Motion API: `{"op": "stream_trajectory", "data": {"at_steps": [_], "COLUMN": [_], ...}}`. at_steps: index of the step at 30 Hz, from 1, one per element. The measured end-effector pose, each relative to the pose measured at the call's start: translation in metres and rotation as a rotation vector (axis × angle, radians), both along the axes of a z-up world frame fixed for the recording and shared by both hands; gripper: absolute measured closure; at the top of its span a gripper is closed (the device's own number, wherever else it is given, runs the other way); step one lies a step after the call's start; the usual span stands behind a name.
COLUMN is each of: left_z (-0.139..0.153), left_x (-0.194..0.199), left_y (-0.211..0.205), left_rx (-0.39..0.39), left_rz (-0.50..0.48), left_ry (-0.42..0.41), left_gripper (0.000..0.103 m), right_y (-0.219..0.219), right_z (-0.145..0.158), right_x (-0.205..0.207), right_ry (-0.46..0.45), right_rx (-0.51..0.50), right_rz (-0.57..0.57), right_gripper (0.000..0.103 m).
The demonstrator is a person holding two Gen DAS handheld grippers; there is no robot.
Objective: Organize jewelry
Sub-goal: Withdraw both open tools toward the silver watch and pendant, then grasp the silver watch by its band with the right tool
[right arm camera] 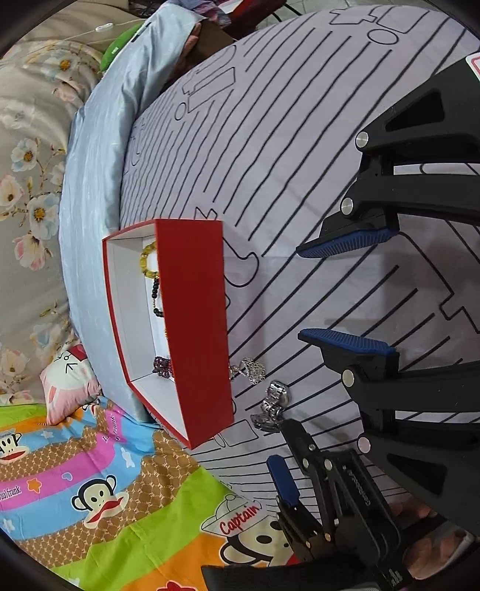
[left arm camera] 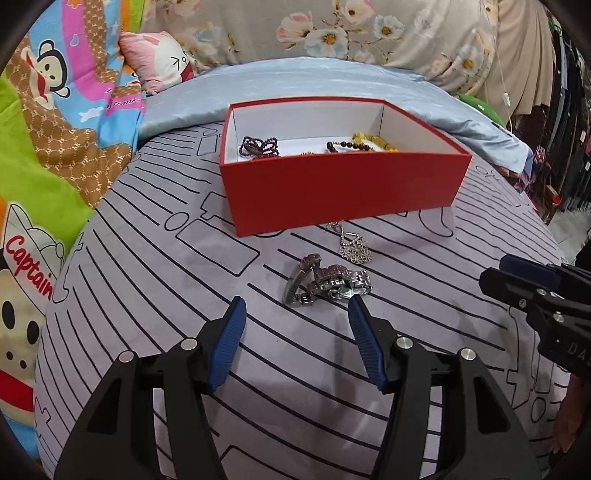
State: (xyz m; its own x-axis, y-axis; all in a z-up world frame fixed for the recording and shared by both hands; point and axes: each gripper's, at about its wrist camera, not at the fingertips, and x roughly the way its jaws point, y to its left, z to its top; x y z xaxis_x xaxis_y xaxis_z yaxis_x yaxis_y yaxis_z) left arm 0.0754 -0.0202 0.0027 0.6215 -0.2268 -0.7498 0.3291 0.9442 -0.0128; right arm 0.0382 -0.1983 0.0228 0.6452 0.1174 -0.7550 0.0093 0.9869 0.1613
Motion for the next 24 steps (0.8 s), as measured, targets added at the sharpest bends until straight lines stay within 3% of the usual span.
{"op": "stream_trajectory", "data": {"at_steps": [5, 11, 24], "left_z": [-0.006, -0.008, -0.006], "left_x": [0.012, 0.023, 0.019], "left_y": [0.002, 0.013, 0.048], "left_rx": [0.010, -0.032, -0.057], "left_rz": [0.028, 0.072, 0.169], "left_ry": [0.022, 0.044, 0.057], "left_gripper": [0.049, 0.049, 0.049], "right_y": [0.006, 0.015, 0.060], "right_z": [-0.004, -0.008, -0.013], "right_x": [0.001, 0.006, 0.038], "right_ry": [0.008, 0.021, 0.031], "right_rx": [0.011, 0.030, 0.048], "right_rz": [0.015, 0.051, 0.185], "right_gripper": [0.063, 0.063, 0.063]}}
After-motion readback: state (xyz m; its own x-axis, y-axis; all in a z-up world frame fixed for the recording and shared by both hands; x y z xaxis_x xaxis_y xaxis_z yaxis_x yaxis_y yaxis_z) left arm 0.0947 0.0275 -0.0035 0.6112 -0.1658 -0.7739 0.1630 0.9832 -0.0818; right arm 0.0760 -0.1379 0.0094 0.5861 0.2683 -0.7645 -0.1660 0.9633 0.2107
